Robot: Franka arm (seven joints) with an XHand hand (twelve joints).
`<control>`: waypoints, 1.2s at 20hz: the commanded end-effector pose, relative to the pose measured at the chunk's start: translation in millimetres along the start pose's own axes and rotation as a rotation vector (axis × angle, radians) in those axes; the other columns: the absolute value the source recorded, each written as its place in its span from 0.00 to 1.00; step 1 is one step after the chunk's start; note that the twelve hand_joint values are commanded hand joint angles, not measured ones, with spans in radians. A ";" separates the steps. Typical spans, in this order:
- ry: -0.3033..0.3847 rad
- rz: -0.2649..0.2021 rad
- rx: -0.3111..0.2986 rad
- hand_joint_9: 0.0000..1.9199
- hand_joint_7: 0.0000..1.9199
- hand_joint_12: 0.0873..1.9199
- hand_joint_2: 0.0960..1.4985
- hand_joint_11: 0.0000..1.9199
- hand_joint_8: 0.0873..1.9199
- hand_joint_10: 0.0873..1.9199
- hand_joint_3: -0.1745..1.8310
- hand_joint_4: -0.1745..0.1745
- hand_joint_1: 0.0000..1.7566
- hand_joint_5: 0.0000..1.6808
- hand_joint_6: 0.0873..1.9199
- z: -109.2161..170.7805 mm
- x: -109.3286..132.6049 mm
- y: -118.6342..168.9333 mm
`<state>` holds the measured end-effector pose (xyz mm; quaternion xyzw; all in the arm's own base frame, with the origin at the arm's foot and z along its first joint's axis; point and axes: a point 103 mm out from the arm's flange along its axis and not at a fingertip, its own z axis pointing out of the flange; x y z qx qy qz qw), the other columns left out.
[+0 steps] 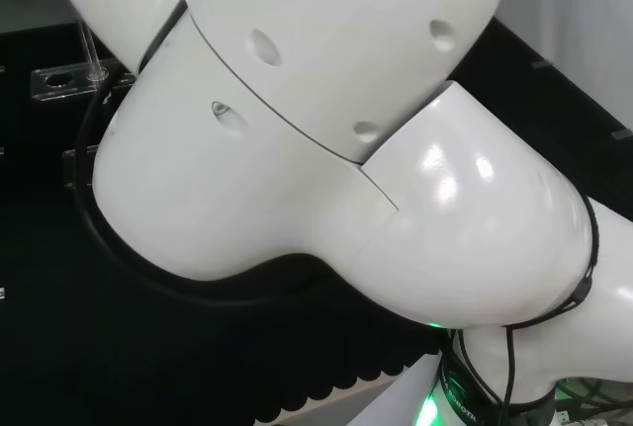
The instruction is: Put the funnel back on the funnel stand.
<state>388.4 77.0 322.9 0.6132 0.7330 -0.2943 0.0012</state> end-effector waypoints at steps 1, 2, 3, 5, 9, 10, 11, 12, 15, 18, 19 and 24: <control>0.008 0.032 -0.017 0.46 0.22 0.65 0.45 0.30 0.30 0.19 0.40 0.45 0.49 0.43 0.35 -24.1 -7.9 -5.8; 0.011 0.037 -0.024 0.46 0.22 0.65 0.45 0.30 0.30 0.19 0.40 0.45 0.49 0.43 0.35 -27.6 -10.9 -5.6; 0.016 0.042 -0.030 0.46 0.22 0.65 0.45 0.30 0.30 0.19 0.40 0.45 0.49 0.43 0.35 -30.8 -14.6 -4.9; 0.014 0.052 -0.042 0.46 0.22 0.65 0.44 0.30 0.30 0.19 0.40 0.45 0.49 0.43 0.35 -37.7 -24.2 -1.3; 0.019 0.075 -0.062 0.46 0.22 0.65 0.44 0.30 0.30 0.19 0.40 0.45 0.49 0.43 0.35 -50.3 -46.9 10.3; 0.018 0.083 -0.071 0.46 0.22 0.65 0.44 0.30 0.30 0.19 0.40 0.45 0.49 0.43 0.35 -54.0 -53.9 14.4; 0.020 0.086 -0.077 0.46 0.22 0.65 0.44 0.30 0.30 0.19 0.40 0.45 0.49 0.43 0.35 -57.7 -61.1 19.1; 0.023 0.089 -0.082 0.46 0.22 0.65 0.44 0.30 0.30 0.19 0.40 0.45 0.49 0.43 0.35 -61.3 -68.1 24.3; 0.032 0.093 -0.110 0.46 0.22 0.65 0.44 0.30 0.31 0.19 0.40 0.45 0.49 0.43 0.35 -71.1 -88.9 42.1; 0.043 0.092 -0.131 0.46 0.22 0.65 0.44 0.30 0.31 0.19 0.40 0.45 0.49 0.43 0.35 -78.0 -102.0 59.8; 0.044 0.089 -0.136 0.46 0.22 0.65 0.44 0.30 0.31 0.19 0.40 0.45 0.49 0.43 0.35 -80.0 -104.1 65.6; 0.046 0.062 -0.143 0.46 0.22 0.65 0.44 0.30 0.31 0.19 0.40 0.44 0.49 0.43 0.35 -86.8 -105.7 94.2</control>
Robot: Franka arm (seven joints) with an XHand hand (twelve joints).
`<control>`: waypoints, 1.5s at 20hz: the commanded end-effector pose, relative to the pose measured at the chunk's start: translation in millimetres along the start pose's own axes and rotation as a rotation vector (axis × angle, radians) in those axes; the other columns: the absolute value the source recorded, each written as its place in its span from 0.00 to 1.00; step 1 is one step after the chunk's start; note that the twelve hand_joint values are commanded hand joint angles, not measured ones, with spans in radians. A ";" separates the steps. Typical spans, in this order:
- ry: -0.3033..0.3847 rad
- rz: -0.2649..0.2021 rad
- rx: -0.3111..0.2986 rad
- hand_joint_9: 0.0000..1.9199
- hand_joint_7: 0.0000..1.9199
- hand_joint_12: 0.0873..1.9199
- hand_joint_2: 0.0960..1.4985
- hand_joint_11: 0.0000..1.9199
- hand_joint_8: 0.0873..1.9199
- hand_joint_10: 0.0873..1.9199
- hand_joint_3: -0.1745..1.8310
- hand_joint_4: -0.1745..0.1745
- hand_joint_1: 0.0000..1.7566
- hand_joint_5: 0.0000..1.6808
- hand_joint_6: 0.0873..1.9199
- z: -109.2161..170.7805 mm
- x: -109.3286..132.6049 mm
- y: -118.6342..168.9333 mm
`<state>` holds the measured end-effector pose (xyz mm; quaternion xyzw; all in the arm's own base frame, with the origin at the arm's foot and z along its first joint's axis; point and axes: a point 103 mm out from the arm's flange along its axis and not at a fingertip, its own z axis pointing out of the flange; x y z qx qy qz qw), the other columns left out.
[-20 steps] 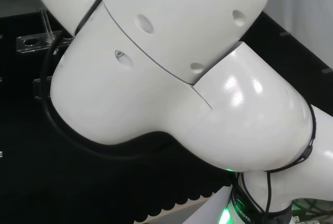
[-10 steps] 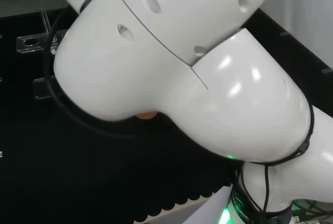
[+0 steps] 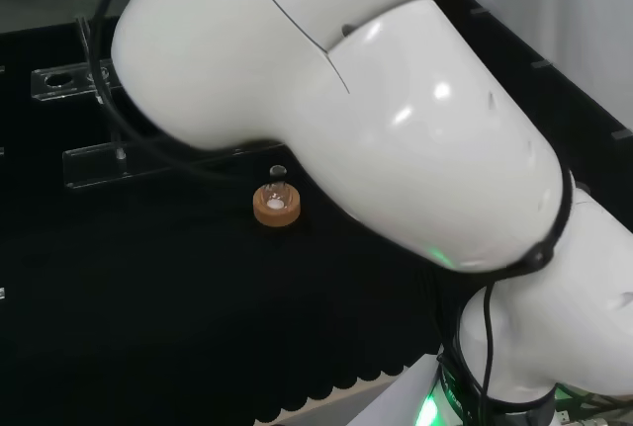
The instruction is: Put the funnel back on the funnel stand.
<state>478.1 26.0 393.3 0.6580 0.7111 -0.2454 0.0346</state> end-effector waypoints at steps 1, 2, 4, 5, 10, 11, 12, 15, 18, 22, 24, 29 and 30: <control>0.013 -0.057 -0.041 0.46 0.22 0.65 0.44 0.30 0.31 0.19 0.40 0.44 0.49 0.43 0.35 -14.1 -4.5 55.6; 0.014 -0.064 -0.040 0.46 0.22 0.65 0.44 0.30 0.31 0.19 0.40 0.44 0.49 0.43 0.35 -14.1 -2.9 61.2; 0.013 -0.074 -0.037 0.46 0.22 0.65 0.44 0.30 0.31 0.19 0.40 0.44 0.49 0.43 0.35 -13.9 0.4 70.1; 0.010 -0.078 -0.034 0.46 0.22 0.65 0.44 0.30 0.31 0.19 0.40 0.44 0.49 0.43 0.35 -13.7 2.4 74.2; 0.010 -0.098 -0.017 0.46 0.22 0.65 0.44 0.30 0.31 0.20 0.40 0.44 0.49 0.43 0.35 -7.6 10.9 91.3; 0.010 -0.101 -0.012 0.46 0.22 0.65 0.44 0.30 0.31 0.20 0.40 0.44 0.49 0.43 0.35 -5.4 12.3 94.1; 0.009 -0.104 -0.007 0.46 0.22 0.65 0.44 0.30 0.31 0.20 0.40 0.44 0.49 0.43 0.36 -2.8 13.7 97.0; 0.008 -0.108 0.007 0.46 0.22 0.65 0.44 0.30 0.31 0.20 0.40 0.44 0.49 0.43 0.36 3.9 15.7 103.2; 0.008 -0.110 0.014 0.46 0.22 0.65 0.44 0.30 0.31 0.20 0.40 0.44 0.49 0.43 0.36 8.1 15.2 105.9; 0.008 -0.108 0.017 0.46 0.22 0.65 0.44 0.30 0.31 0.20 0.40 0.44 0.49 0.43 0.36 12.2 14.0 108.1; 0.012 -0.109 0.014 0.46 0.22 0.65 0.44 0.30 0.31 0.20 0.40 0.44 0.49 0.43 0.36 17.1 14.0 110.8; 0.010 -0.111 0.000 0.46 0.22 0.65 0.44 0.30 0.31 0.20 0.40 0.44 0.49 0.43 0.36 27.0 15.8 117.6; 0.010 -0.112 0.000 0.46 0.22 0.65 0.44 0.30 0.31 0.20 0.40 0.44 0.49 0.43 0.36 28.4 16.8 119.3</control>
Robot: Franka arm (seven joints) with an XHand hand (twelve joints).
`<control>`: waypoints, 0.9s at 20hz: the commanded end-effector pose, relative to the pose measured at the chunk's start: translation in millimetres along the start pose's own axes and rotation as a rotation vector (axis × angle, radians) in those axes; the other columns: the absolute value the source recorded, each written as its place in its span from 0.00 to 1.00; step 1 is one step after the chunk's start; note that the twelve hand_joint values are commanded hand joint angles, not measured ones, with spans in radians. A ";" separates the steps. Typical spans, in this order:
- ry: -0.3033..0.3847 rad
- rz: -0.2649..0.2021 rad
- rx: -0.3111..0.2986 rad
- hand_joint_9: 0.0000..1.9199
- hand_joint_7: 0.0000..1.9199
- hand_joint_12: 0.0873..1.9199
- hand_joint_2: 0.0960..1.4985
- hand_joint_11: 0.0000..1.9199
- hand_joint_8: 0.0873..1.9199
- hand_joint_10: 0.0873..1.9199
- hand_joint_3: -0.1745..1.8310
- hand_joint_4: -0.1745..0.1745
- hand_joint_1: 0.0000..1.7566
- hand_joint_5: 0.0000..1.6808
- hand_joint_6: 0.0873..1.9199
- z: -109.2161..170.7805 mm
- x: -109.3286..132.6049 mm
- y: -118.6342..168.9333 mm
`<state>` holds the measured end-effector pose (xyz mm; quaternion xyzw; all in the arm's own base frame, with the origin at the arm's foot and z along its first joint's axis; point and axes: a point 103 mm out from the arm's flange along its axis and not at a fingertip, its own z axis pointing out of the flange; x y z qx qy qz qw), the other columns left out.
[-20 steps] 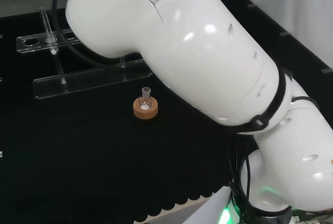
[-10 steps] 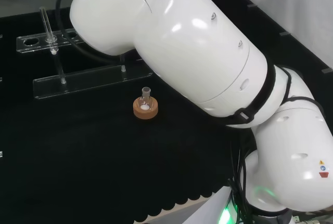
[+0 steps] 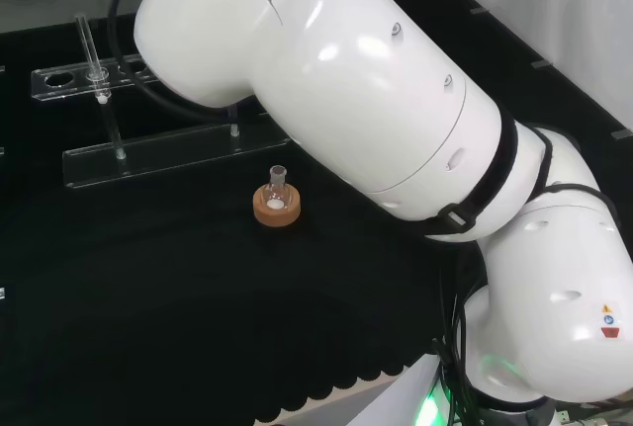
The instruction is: Put the funnel back on the funnel stand.
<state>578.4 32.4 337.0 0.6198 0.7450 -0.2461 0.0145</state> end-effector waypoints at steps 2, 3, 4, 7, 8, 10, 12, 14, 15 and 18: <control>-0.006 -0.003 -0.014 0.46 0.22 0.65 0.44 0.30 0.31 0.20 0.40 0.44 0.49 0.43 0.36 11.6 4.2 10.9; -0.007 -0.004 -0.016 0.46 0.22 0.65 0.44 0.30 0.31 0.20 0.40 0.44 0.49 0.43 0.36 12.7 4.6 12.8; -0.008 -0.004 -0.017 0.46 0.22 0.65 0.44 0.31 0.31 0.20 0.40 0.44 0.49 0.43 0.36 13.8 5.0 14.8; -0.011 -0.007 -0.010 0.46 0.22 0.65 0.44 0.31 0.31 0.20 0.40 0.44 0.49 0.43 0.36 17.1 5.1 20.5; -0.011 -0.007 -0.007 0.46 0.22 0.65 0.44 0.31 0.31 0.20 0.40 0.44 0.49 0.43 0.36 18.5 4.7 22.3; -0.011 -0.008 -0.001 0.46 0.22 0.65 0.44 0.31 0.31 0.20 0.40 0.44 0.49 0.43 0.36 21.7 4.2 25.8; -0.011 -0.008 -0.002 0.46 0.22 0.65 0.44 0.31 0.31 0.20 0.40 0.44 0.49 0.43 0.36 23.2 3.1 26.5; -0.013 -0.007 0.005 0.46 0.22 0.65 0.44 0.31 0.31 0.20 0.40 0.44 0.49 0.43 0.36 24.9 3.7 28.0; -0.012 -0.008 0.010 0.45 0.22 0.65 0.44 0.31 0.31 0.20 0.40 0.44 0.49 0.43 0.36 27.0 4.6 30.2; -0.008 -0.011 0.016 0.45 0.22 0.65 0.44 0.30 0.31 0.20 0.40 0.43 0.49 0.42 0.35 35.7 7.4 36.7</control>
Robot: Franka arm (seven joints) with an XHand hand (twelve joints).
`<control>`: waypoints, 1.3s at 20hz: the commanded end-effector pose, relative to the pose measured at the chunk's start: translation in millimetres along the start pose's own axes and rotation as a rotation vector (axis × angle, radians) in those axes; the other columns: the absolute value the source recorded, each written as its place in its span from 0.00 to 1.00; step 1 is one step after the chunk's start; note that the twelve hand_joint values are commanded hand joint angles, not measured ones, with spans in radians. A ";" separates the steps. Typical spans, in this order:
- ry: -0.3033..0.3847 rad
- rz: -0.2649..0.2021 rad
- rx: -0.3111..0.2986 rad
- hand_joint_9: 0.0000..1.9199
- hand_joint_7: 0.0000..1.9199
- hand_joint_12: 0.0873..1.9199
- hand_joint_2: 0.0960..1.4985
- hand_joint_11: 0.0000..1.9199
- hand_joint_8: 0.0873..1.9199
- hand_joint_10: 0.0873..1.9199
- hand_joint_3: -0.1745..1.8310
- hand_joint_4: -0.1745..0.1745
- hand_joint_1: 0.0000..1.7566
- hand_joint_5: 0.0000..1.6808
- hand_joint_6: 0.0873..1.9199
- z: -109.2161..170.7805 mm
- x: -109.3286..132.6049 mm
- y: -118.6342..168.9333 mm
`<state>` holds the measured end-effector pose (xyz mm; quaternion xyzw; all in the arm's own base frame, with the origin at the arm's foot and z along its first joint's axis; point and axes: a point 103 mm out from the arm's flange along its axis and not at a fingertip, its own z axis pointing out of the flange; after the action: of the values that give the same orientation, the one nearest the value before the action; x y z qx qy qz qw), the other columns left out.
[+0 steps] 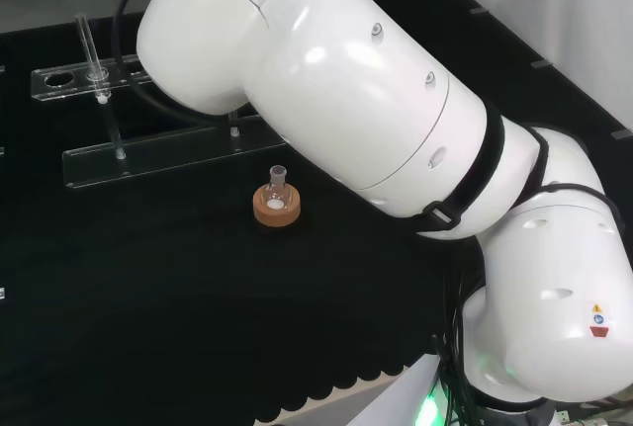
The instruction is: Put the funnel back on the funnel stand.
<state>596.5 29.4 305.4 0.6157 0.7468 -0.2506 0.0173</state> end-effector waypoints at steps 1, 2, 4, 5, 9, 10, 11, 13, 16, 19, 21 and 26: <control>0.006 -0.005 0.015 0.45 0.22 0.65 0.44 0.30 0.31 0.20 0.40 0.42 0.49 0.41 0.35 13.8 5.1 10.6; 0.009 -0.006 0.015 0.45 0.21 0.65 0.44 0.30 0.31 0.20 0.40 0.42 0.49 0.41 0.35 15.2 6.0 11.6; 0.013 -0.010 0.011 0.44 0.21 0.65 0.44 0.30 0.31 0.20 0.40 0.40 0.49 0.39 0.35 17.0 8.7 12.9; 0.019 -0.013 0.011 0.43 0.20 0.65 0.44 0.29 0.31 0.20 0.40 0.38 0.49 0.36 0.35 18.0 9.8 13.3; 0.044 -0.027 0.042 0.34 0.11 0.67 0.42 0.25 0.33 0.25 0.40 0.29 0.46 0.21 0.18 23.1 14.8 14.3; 0.048 -0.028 0.052 0.31 0.08 0.68 0.42 0.23 0.33 0.27 0.40 0.28 0.45 0.19 0.13 24.5 15.8 13.8; 0.053 -0.028 0.061 0.27 0.05 0.69 0.41 0.21 0.33 0.28 0.39 0.27 0.44 0.17 0.08 25.5 16.3 12.8; 0.060 -0.026 0.072 0.17 0.01 0.72 0.41 0.15 0.23 0.31 0.37 0.26 0.41 0.11 0.01 25.6 16.4 9.2; 0.072 -0.022 0.078 0.06 0.00 0.75 0.41 0.09 0.05 0.35 0.33 0.27 0.38 0.05 0.00 23.2 15.6 -1.0; 0.067 -0.007 0.050 0.01 0.00 0.76 0.41 0.05 0.00 0.35 0.28 0.29 0.35 0.02 0.00 18.1 14.2 -17.4; 0.067 0.007 0.029 0.00 0.00 0.77 0.41 0.04 0.00 0.34 0.26 0.29 0.34 0.01 0.00 12.3 12.3 -31.7; 0.126 0.044 -0.035 0.02 0.02 0.78 0.42 0.03 0.00 0.37 0.24 0.28 0.33 0.02 0.00 -4.9 4.9 -73.0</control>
<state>567.5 32.9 296.6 0.6253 0.7392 -0.2492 -0.0215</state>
